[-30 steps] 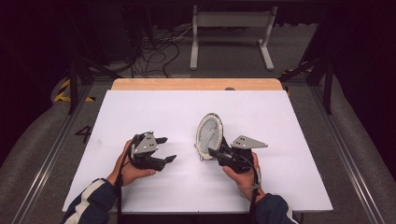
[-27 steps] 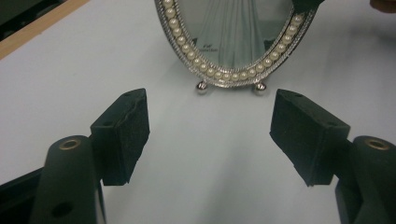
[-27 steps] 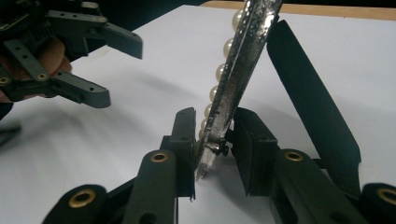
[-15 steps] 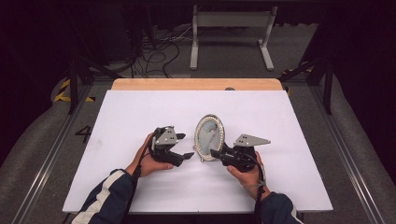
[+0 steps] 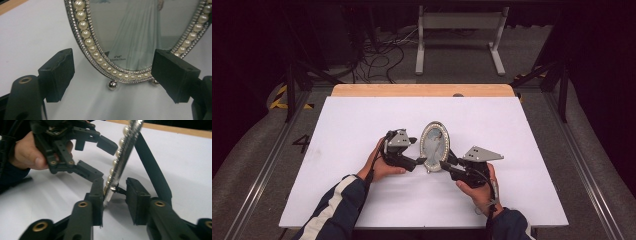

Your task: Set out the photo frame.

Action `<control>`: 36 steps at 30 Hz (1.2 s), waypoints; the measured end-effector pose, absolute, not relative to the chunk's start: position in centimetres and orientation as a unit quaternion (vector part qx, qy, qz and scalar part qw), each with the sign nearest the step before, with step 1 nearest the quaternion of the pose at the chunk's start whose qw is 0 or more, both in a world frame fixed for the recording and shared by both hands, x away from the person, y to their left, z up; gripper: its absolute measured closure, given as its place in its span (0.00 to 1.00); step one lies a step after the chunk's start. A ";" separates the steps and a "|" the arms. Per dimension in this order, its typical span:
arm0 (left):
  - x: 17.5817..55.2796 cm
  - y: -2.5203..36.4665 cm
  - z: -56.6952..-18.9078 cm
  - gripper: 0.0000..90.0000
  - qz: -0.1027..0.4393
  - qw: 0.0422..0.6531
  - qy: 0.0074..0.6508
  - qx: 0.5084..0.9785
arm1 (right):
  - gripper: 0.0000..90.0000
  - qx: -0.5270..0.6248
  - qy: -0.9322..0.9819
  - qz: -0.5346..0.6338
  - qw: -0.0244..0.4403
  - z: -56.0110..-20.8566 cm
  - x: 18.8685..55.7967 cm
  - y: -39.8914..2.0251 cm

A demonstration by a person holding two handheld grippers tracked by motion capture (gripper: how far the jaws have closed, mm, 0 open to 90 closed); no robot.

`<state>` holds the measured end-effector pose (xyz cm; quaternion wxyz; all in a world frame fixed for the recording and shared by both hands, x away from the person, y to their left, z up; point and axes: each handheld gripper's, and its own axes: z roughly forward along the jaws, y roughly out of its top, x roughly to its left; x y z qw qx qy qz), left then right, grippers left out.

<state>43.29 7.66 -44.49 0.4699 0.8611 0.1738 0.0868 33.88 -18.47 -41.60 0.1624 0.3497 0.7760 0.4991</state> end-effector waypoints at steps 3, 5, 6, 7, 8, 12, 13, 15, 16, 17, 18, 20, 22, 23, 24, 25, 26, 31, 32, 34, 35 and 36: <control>43.5 7.3 -44.9 0.21 0.080 0.467 0.169 0.864 | 0.84 0.347 0.776 0.496 0.174 -41.6 33.6 -18.1; 43.5 7.0 -44.9 0.21 0.075 0.466 0.166 0.866 | 0.84 0.348 0.776 0.496 0.176 -41.6 33.6 -18.0; 43.5 7.0 -44.9 0.21 0.075 0.466 0.166 0.866 | 0.84 0.348 0.776 0.496 0.176 -41.6 33.6 -18.1; 43.5 6.9 -44.9 0.22 0.073 0.463 0.167 0.867 | 0.85 0.348 0.776 0.497 0.174 -41.6 33.6 -18.1; 43.5 6.7 -44.9 0.22 0.072 0.461 0.169 0.868 | 0.85 0.348 0.776 0.497 0.174 -41.6 33.6 -18.1; 44.0 6.1 -45.0 0.20 0.058 0.457 0.170 0.871 | 0.85 0.347 0.776 0.496 0.176 -41.6 33.6 -18.1; 44.2 6.1 -45.0 0.17 0.048 0.458 0.169 0.871 | 0.85 0.348 0.775 0.497 0.175 -41.6 33.7 -18.1; 44.4 6.1 -45.0 0.17 0.037 0.462 0.172 0.870 | 0.85 0.346 0.776 0.498 0.175 -41.6 33.7 -18.1; 44.4 6.1 -45.0 0.18 0.037 0.463 0.173 0.869 | 0.85 0.346 0.776 0.498 0.174 -41.6 33.7 -18.1; 44.4 6.2 -45.0 0.19 0.036 0.462 0.172 0.869 | 0.85 0.345 0.776 0.498 0.174 -41.6 33.7 -18.1; 44.5 6.4 -45.0 0.21 0.037 0.461 0.172 0.870 | 0.85 0.345 0.777 0.498 0.173 -41.6 33.7 -18.2; 44.5 6.6 -44.9 0.26 0.036 0.459 0.175 0.870 | 0.85 0.344 0.777 0.498 0.172 -41.6 33.8 -18.2; 44.7 7.1 -44.9 0.35 0.043 0.454 0.174 0.873 | 0.85 0.344 0.778 0.497 0.171 -41.6 33.8 -18.2; 44.7 7.3 -44.9 0.41 0.045 0.453 0.178 0.872 | 0.85 0.344 0.778 0.497 0.171 -41.6 33.7 -18.2; 44.8 7.4 -44.8 0.46 0.047 0.449 0.180 0.874 | 0.85 0.345 0.777 0.497 0.171 -41.6 33.7 -18.1; 44.7 7.5 -44.8 0.49 0.049 0.447 0.177 0.875 | 0.85 0.346 0.777 0.496 0.173 -41.5 33.7 -18.1; 44.7 7.6 -44.8 0.50 0.052 0.443 0.177 0.878 | 0.84 0.347 0.777 0.495 0.176 -41.5 33.7 -18.1; 44.2 7.6 -44.7 0.51 0.065 0.430 0.175 0.883 | 0.84 0.355 0.772 0.495 0.180 -41.6 33.9 -18.0; 44.1 7.6 -44.7 0.51 0.069 0.426 0.173 0.885 | 0.84 0.355 0.773 0.494 0.182 -41.6 33.9 -17.9; 44.0 7.6 -44.7 0.51 0.069 0.425 0.174 0.886 | 0.84 0.356 0.772 0.493 0.183 -41.6 33.9 -17.9; 43.9 7.7 -44.8 0.51 0.072 0.424 0.177 0.885 | 0.84 0.359 0.771 0.494 0.181 -41.6 34.0 -17.9; 43.8 7.7 -44.8 0.51 0.073 0.425 0.177 0.885 | 0.84 0.362 0.769 0.495 0.181 -41.6 34.0 -18.0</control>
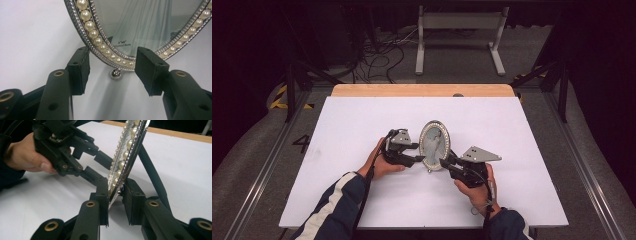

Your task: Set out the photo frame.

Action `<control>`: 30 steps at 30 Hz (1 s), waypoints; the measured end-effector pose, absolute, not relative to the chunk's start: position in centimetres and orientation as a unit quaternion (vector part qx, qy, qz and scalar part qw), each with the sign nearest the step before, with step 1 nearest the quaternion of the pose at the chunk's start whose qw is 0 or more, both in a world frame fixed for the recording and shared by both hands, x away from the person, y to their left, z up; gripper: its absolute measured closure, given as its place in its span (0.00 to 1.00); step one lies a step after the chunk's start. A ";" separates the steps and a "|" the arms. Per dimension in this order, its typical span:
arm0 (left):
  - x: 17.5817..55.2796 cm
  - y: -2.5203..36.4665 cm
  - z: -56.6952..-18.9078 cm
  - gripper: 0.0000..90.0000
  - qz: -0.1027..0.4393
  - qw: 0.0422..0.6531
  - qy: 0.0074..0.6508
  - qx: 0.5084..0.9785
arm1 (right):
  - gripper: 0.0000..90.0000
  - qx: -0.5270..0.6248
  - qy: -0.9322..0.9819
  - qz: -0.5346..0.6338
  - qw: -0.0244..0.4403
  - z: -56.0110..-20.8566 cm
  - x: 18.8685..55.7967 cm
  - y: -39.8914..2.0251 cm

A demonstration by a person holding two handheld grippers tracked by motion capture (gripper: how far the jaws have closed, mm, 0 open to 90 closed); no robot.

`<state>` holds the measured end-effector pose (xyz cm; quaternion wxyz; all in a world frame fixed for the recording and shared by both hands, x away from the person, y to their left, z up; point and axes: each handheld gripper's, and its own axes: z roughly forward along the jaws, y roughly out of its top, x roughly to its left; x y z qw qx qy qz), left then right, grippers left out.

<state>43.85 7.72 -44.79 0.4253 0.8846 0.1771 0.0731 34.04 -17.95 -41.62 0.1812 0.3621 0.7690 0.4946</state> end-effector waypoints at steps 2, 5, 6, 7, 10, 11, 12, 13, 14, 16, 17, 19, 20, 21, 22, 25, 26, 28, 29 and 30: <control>43.7 7.8 -44.9 0.52 0.077 0.427 0.182 0.882 | 0.84 0.371 0.762 0.497 0.187 -41.7 34.3 -17.8; 43.9 8.0 -45.0 0.49 0.059 0.439 0.186 0.877 | 0.84 0.371 0.761 0.498 0.188 -41.7 34.4 -17.8; 43.9 8.0 -45.0 0.47 0.059 0.439 0.186 0.877 | 0.84 0.371 0.762 0.497 0.189 -41.7 34.4 -17.9; 44.0 7.8 -45.0 0.45 0.057 0.446 0.186 0.874 | 0.84 0.371 0.762 0.497 0.189 -41.7 34.4 -17.9; 44.1 7.5 -44.7 0.39 0.059 0.454 0.191 0.868 | 0.84 0.371 0.762 0.494 0.195 -41.7 34.3 -17.8; 44.1 7.5 -44.7 0.38 0.059 0.454 0.191 0.868 | 0.84 0.371 0.762 0.494 0.195 -41.7 34.3 -17.8; 44.1 7.3 -44.7 0.37 0.057 0.460 0.194 0.865 | 0.83 0.372 0.760 0.495 0.198 -41.8 34.2 -17.8; 44.2 7.3 -44.5 0.36 0.058 0.463 0.192 0.863 | 0.83 0.372 0.760 0.495 0.198 -41.8 34.2 -17.8; 44.4 7.2 -44.4 0.33 0.054 0.470 0.191 0.860 | 0.81 0.373 0.755 0.499 0.202 -41.8 34.1 -17.8; 44.5 7.2 -44.3 0.32 0.050 0.473 0.190 0.859 | 0.80 0.374 0.754 0.501 0.204 -41.7 34.0 -17.9; 44.6 7.2 -44.3 0.31 0.053 0.475 0.187 0.858 | 0.80 0.372 0.754 0.501 0.206 -41.6 33.9 -17.9; 44.7 7.0 -44.4 0.30 0.047 0.477 0.188 0.857 | 0.80 0.373 0.749 0.504 0.215 -41.3 33.6 -18.0; 44.7 7.0 -44.4 0.30 0.047 0.477 0.188 0.857 | 0.80 0.373 0.749 0.504 0.215 -41.3 33.6 -18.0; 44.7 7.0 -44.4 0.30 0.049 0.476 0.187 0.858 | 0.81 0.372 0.747 0.506 0.220 -41.2 33.5 -18.1; 44.7 6.9 -44.4 0.31 0.049 0.476 0.187 0.858 | 0.82 0.373 0.743 0.508 0.225 -41.2 33.4 -18.3; 44.8 7.2 -44.4 0.41 0.049 0.482 0.191 0.854 | 0.84 0.373 0.739 0.510 0.234 -41.2 33.3 -18.2; 44.8 7.3 -44.4 0.44 0.049 0.479 0.192 0.855 | 0.84 0.371 0.740 0.509 0.236 -41.2 33.3 -18.2; 44.7 7.5 -44.3 0.45 0.048 0.473 0.191 0.859 | 0.85 0.371 0.740 0.509 0.234 -41.2 33.4 -18.2; 44.6 7.5 -44.3 0.46 0.055 0.468 0.190 0.861 | 0.85 0.373 0.740 0.509 0.233 -41.2 33.4 -18.2; 44.6 7.5 -44.2 0.46 0.059 0.462 0.188 0.864 | 0.85 0.374 0.738 0.512 0.230 -41.2 33.5 -18.2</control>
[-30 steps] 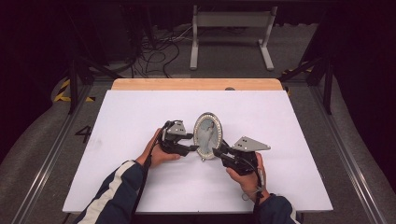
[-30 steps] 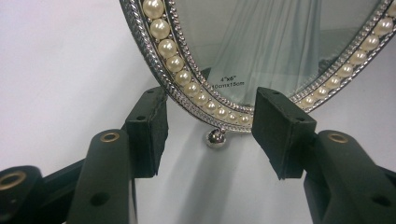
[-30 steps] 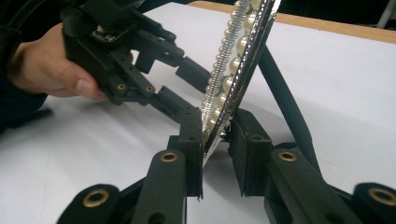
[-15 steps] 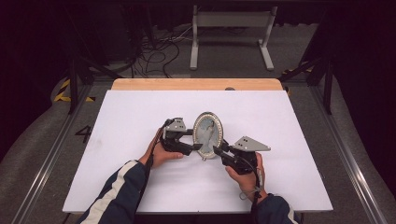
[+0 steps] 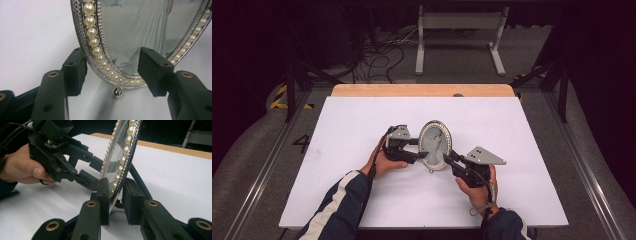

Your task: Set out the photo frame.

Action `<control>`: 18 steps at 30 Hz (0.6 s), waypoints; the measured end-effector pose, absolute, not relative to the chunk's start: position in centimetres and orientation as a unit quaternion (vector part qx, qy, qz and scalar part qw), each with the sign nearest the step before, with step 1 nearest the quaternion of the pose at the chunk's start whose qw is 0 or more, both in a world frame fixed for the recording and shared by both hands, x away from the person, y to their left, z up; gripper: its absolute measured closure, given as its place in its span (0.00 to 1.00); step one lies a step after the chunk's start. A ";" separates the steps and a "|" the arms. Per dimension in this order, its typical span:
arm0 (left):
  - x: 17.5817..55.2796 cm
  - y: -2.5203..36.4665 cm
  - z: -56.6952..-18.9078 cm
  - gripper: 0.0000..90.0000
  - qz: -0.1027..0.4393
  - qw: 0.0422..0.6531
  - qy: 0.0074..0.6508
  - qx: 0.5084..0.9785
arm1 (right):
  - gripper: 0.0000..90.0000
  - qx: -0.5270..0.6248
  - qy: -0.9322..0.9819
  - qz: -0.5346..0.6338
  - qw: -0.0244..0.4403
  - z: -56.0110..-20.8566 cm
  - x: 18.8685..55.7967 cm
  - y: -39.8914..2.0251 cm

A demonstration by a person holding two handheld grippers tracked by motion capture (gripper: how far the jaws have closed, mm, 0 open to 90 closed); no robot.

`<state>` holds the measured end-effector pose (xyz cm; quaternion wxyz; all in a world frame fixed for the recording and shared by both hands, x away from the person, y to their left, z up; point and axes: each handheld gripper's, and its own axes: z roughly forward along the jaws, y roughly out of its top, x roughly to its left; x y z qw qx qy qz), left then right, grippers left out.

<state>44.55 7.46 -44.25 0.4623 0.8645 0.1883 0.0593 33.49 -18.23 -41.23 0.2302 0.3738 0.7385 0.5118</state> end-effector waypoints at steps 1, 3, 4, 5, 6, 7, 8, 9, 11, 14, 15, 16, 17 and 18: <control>44.3 7.4 -44.2 0.46 0.064 0.457 0.186 0.867 | 0.85 0.375 0.738 0.512 0.231 -41.2 33.5 -18.2; 44.1 7.5 -44.1 0.47 0.066 0.452 0.185 0.870 | 0.85 0.381 0.734 0.509 0.239 -41.3 33.6 -18.2; 43.8 7.5 -44.1 0.47 0.070 0.448 0.184 0.872 | 0.86 0.383 0.732 0.509 0.241 -41.3 33.6 -18.3; 43.7 7.5 -44.0 0.47 0.071 0.446 0.181 0.874 | 0.86 0.387 0.730 0.509 0.242 -41.3 33.8 -18.3; 43.5 7.6 -44.0 0.47 0.073 0.445 0.179 0.874 | 0.86 0.389 0.728 0.510 0.243 -41.3 33.9 -18.4; 43.3 7.6 -44.0 0.47 0.075 0.443 0.178 0.875 | 0.86 0.393 0.726 0.510 0.242 -41.3 34.0 -18.5; 43.2 7.7 -44.0 0.47 0.078 0.442 0.176 0.876 | 0.86 0.396 0.724 0.512 0.238 -41.4 34.0 -18.6; 43.0 7.7 -43.9 0.47 0.077 0.440 0.177 0.877 | 0.86 0.398 0.722 0.513 0.238 -41.4 34.1 -18.7; 42.8 7.8 -43.9 0.46 0.081 0.438 0.175 0.878 | 0.86 0.400 0.721 0.513 0.237 -41.5 34.2 -18.7; 42.5 8.1 -43.9 0.47 0.081 0.436 0.174 0.879 | 0.86 0.401 0.721 0.511 0.240 -41.5 34.3 -18.5; 42.3 8.3 -43.7 0.46 0.080 0.433 0.171 0.882 | 0.86 0.400 0.721 0.512 0.240 -41.5 34.4 -18.5; 42.2 8.4 -43.7 0.46 0.079 0.432 0.170 0.882 | 0.86 0.401 0.721 0.512 0.240 -41.5 34.5 -18.5; 42.1 8.5 -43.6 0.47 0.081 0.429 0.164 0.884 | 0.86 0.401 0.721 0.512 0.238 -41.5 34.5 -18.5; 42.0 8.7 -43.5 0.46 0.078 0.432 0.163 0.884 | 0.86 0.402 0.721 0.512 0.236 -41.5 34.5 -18.6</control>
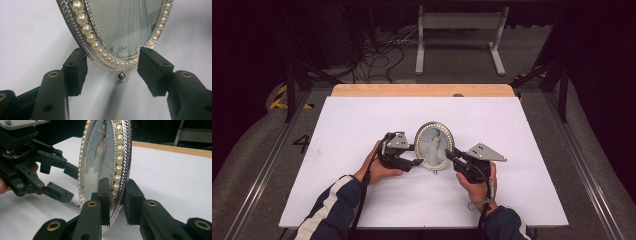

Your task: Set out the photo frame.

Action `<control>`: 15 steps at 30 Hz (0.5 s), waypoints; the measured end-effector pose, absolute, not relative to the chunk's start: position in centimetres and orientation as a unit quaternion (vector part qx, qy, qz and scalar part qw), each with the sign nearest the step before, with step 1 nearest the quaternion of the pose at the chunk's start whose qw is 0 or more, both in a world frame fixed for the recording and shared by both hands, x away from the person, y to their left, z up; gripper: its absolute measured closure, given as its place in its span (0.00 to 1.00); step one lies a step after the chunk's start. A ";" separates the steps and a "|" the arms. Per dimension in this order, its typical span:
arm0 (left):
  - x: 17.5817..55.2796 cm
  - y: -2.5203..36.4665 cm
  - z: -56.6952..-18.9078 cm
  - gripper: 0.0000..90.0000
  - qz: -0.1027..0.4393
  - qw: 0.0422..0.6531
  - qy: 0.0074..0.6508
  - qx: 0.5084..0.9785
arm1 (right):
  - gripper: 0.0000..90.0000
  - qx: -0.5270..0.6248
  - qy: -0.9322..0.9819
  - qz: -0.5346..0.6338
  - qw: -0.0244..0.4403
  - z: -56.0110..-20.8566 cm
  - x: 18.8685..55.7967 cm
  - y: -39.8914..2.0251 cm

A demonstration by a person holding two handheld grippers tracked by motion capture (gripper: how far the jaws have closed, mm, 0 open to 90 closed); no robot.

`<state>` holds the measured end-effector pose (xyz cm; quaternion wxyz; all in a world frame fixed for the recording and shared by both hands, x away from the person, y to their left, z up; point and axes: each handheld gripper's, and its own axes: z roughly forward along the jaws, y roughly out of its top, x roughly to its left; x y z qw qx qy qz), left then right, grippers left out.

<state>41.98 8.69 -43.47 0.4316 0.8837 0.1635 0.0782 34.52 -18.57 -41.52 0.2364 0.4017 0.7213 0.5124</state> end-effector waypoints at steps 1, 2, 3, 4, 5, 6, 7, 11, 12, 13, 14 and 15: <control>42.0 8.8 -43.4 0.46 0.075 0.436 0.165 0.881 | 0.86 0.401 0.722 0.513 0.236 -41.5 34.6 -18.6; 42.0 8.8 -43.4 0.46 0.075 0.436 0.165 0.881 | 0.86 0.401 0.722 0.513 0.236 -41.5 34.6 -18.6; 42.0 8.9 -43.3 0.46 0.076 0.441 0.167 0.879 | 0.86 0.401 0.722 0.512 0.236 -41.5 34.6 -18.5; 42.0 8.9 -43.2 0.46 0.081 0.445 0.168 0.876 | 0.86 0.400 0.722 0.512 0.237 -41.5 34.6 -18.5; 42.0 8.9 -43.2 0.45 0.081 0.445 0.168 0.876 | 0.86 0.400 0.722 0.512 0.237 -41.5 34.6 -18.5; 42.1 8.9 -43.1 0.45 0.081 0.450 0.169 0.873 | 0.86 0.398 0.723 0.511 0.240 -41.5 34.5 -18.4; 42.1 8.9 -43.1 0.44 0.080 0.460 0.174 0.867 | 0.85 0.398 0.724 0.509 0.242 -41.5 34.5 -18.4; 42.1 8.6 -42.9 0.44 0.096 0.470 0.183 0.858 | 0.84 0.398 0.725 0.506 0.246 -41.3 34.2 -18.5; 42.1 8.6 -42.9 0.44 0.098 0.470 0.184 0.858 | 0.84 0.396 0.725 0.505 0.248 -41.3 34.1 -18.6; 42.2 8.7 -42.9 0.45 0.097 0.472 0.186 0.857 | 0.85 0.394 0.725 0.506 0.250 -41.2 34.0 -18.6; 42.2 8.7 -42.9 0.47 0.098 0.473 0.186 0.856 | 0.85 0.391 0.726 0.506 0.253 -41.1 33.9 -18.7; 42.2 8.7 -42.9 0.47 0.099 0.473 0.188 0.855 | 0.86 0.390 0.726 0.506 0.255 -41.0 33.7 -18.7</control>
